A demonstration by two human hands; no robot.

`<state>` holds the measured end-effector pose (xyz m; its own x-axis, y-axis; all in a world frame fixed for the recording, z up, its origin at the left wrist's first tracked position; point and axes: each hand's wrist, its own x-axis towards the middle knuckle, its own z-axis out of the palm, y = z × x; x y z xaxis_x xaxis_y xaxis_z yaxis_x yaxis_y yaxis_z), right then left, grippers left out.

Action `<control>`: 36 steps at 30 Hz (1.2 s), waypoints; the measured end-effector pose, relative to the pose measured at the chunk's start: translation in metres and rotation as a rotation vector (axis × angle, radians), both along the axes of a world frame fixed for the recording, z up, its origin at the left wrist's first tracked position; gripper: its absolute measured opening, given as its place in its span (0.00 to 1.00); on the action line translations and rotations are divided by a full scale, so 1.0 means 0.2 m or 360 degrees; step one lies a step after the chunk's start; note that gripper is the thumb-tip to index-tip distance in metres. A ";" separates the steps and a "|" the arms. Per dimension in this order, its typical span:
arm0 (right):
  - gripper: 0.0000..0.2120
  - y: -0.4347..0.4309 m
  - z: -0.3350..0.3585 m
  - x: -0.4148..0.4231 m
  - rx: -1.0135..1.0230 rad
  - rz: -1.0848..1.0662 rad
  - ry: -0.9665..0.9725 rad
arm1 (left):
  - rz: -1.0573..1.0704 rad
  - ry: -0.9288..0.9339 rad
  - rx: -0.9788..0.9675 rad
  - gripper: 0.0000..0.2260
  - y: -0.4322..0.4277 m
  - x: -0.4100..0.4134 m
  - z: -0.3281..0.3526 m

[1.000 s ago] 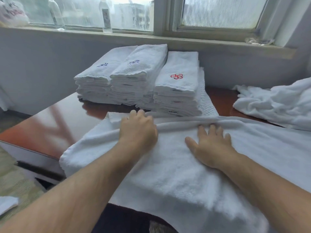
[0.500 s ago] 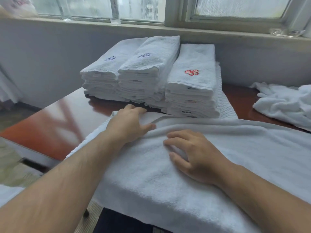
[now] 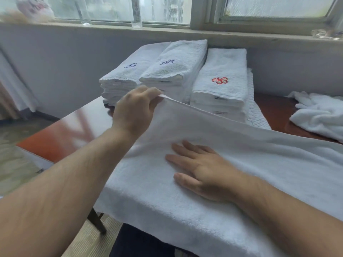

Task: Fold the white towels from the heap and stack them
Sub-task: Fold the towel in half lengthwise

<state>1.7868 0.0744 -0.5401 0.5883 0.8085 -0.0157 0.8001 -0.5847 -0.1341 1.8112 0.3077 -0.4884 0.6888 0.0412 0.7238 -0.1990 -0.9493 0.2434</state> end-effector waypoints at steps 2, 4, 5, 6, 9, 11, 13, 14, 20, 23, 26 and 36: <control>0.28 0.00 0.00 0.03 -0.0013 0.0021 0.0043 | -0.0063 -0.0202 -0.0004 0.11 0.04 -0.06 0.03; 0.28 0.00 0.00 0.05 -0.0004 0.0035 0.0063 | -0.0117 -0.0303 0.0010 0.11 0.09 -0.13 0.01; 0.28 0.01 0.00 0.07 0.0002 0.0028 0.0090 | -0.0140 -0.0310 0.0042 0.10 0.11 -0.16 0.00; 0.27 0.01 0.00 0.08 0.0024 0.0004 0.0143 | -0.0178 -0.0292 0.0089 0.10 0.13 -0.20 -0.03; 0.28 0.01 -0.01 0.12 0.0090 -0.0067 0.0263 | -0.0305 -0.0184 0.0210 0.10 0.18 -0.31 -0.11; 0.30 0.01 -0.02 0.12 0.0067 -0.0048 0.0262 | -0.0314 -0.0037 0.0313 0.11 0.21 -0.38 -0.16; 0.33 0.01 -0.01 0.12 0.0063 0.0014 0.0200 | -0.0234 0.0330 0.0420 0.10 0.22 -0.41 -0.19; 0.35 0.01 -0.01 0.11 0.0055 0.0040 0.0156 | -0.0167 0.0533 0.0435 0.09 0.23 -0.41 -0.20; 0.34 0.00 0.01 0.07 -0.0050 0.0005 -0.0092 | 0.0293 0.1055 0.0308 0.11 0.22 -0.44 -0.16; 0.33 -0.01 0.03 0.04 -0.0066 -0.0036 -0.0259 | 0.0352 0.1239 0.0293 0.13 0.15 -0.44 -0.13; 0.28 -0.11 0.07 -0.04 0.0069 0.0020 -0.0342 | 0.0437 0.1413 0.0384 0.17 0.07 -0.43 -0.09; 0.23 -1.03 0.13 -0.15 0.0542 -0.1804 -0.0491 | -0.0366 0.0830 0.0186 0.20 -0.91 -0.14 -0.12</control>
